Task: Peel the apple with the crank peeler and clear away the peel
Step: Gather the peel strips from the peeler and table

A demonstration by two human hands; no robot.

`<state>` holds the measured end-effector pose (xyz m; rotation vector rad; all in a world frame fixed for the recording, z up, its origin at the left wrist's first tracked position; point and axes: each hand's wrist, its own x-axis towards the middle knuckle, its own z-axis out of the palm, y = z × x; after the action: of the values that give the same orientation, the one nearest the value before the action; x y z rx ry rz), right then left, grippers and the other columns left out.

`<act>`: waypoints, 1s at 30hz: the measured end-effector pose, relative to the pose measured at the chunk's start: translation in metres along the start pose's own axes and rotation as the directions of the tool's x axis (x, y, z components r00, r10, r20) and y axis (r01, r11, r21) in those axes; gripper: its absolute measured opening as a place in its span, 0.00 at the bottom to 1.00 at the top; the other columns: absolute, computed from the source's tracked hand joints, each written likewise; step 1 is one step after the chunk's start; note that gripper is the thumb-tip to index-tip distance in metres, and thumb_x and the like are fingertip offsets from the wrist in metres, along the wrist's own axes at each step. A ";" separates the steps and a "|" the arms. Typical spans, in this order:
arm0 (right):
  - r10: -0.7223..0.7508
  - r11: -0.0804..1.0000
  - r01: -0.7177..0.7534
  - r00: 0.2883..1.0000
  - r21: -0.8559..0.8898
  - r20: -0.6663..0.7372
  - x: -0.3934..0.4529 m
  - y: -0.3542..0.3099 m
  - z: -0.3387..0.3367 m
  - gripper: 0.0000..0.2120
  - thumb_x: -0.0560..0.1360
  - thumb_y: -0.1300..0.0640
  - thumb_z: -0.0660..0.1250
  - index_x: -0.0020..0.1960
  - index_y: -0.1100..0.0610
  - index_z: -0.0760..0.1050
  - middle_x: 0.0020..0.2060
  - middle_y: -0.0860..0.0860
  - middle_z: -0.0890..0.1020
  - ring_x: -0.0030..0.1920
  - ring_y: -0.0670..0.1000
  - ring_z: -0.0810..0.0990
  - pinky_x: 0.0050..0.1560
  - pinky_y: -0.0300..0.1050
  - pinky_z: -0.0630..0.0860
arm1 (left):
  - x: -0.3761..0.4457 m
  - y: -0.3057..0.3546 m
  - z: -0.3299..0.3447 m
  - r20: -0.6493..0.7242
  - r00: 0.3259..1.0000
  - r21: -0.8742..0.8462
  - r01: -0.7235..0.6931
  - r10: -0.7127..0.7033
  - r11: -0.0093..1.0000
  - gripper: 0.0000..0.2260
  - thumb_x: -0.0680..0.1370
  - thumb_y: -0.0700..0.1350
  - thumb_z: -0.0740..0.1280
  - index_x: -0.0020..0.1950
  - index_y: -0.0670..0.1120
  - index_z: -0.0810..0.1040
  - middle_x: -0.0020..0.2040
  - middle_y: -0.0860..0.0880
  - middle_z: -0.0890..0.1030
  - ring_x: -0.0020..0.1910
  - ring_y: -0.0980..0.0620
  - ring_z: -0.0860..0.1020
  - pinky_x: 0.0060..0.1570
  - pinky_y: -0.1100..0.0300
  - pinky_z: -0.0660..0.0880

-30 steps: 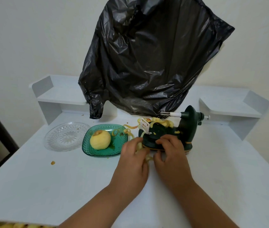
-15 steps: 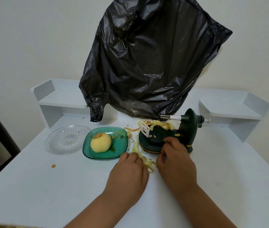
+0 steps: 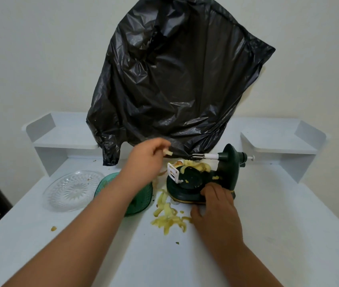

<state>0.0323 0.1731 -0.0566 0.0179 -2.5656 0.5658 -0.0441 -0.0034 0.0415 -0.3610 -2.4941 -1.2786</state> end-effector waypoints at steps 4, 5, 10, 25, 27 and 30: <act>0.001 0.999 0.000 1.000 0.035 -0.025 0.001 0.000 -0.001 0.20 0.64 0.61 0.73 0.55 0.61 0.77 0.54 0.56 0.79 0.57 0.59 0.76 0.52 0.53 0.79 | 0.043 -0.008 0.016 0.325 0.939 -0.162 0.169 -0.109 0.972 0.10 0.78 0.39 0.64 0.50 0.51 0.83 0.50 0.51 0.84 0.53 0.52 0.80 0.58 0.54 0.75; 0.001 0.999 0.000 1.000 0.039 -0.027 0.001 0.000 -0.001 0.20 0.64 0.62 0.73 0.55 0.61 0.77 0.54 0.56 0.80 0.57 0.59 0.76 0.52 0.53 0.79 | 0.049 -0.011 0.021 0.399 0.912 -0.177 0.175 -0.092 0.968 0.10 0.78 0.39 0.65 0.52 0.50 0.83 0.51 0.51 0.84 0.55 0.50 0.80 0.59 0.54 0.74; 0.006 0.999 -0.005 0.999 0.043 -0.035 0.002 0.002 0.001 0.20 0.64 0.62 0.72 0.56 0.61 0.76 0.55 0.55 0.79 0.58 0.59 0.75 0.53 0.53 0.79 | 0.070 -0.024 0.048 0.677 0.736 -0.142 0.151 -0.015 0.978 0.13 0.73 0.44 0.72 0.56 0.54 0.82 0.53 0.51 0.84 0.55 0.52 0.80 0.60 0.56 0.74; 0.002 0.998 0.002 0.998 0.067 -0.063 0.002 0.002 0.006 0.19 0.65 0.62 0.71 0.56 0.60 0.76 0.54 0.53 0.78 0.57 0.56 0.75 0.53 0.50 0.78 | 0.094 -0.047 0.035 0.569 0.809 0.537 -0.230 -0.147 0.812 0.09 0.75 0.43 0.65 0.50 0.55 0.83 0.47 0.56 0.79 0.47 0.54 0.77 0.47 0.63 0.72; 0.003 0.998 0.001 0.998 0.067 -0.061 0.002 0.002 0.006 0.19 0.65 0.62 0.71 0.55 0.60 0.76 0.54 0.53 0.78 0.57 0.56 0.75 0.53 0.50 0.78 | 0.095 -0.039 0.037 0.575 0.807 0.509 -0.224 -0.135 0.831 0.11 0.73 0.44 0.66 0.51 0.55 0.82 0.47 0.56 0.79 0.46 0.54 0.77 0.42 0.64 0.70; -0.002 0.998 0.006 0.998 0.062 -0.067 0.002 0.004 0.005 0.19 0.64 0.62 0.71 0.54 0.58 0.76 0.53 0.53 0.78 0.55 0.57 0.75 0.52 0.51 0.79 | 0.096 -0.023 0.049 0.528 0.849 0.406 -0.236 -0.016 0.883 0.07 0.71 0.48 0.68 0.48 0.53 0.82 0.43 0.56 0.79 0.42 0.55 0.77 0.37 0.64 0.70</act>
<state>0.0279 0.1746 -0.0608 0.0247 -2.4819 0.6344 -0.1487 0.0317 0.0350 -0.8080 -3.0532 -0.5427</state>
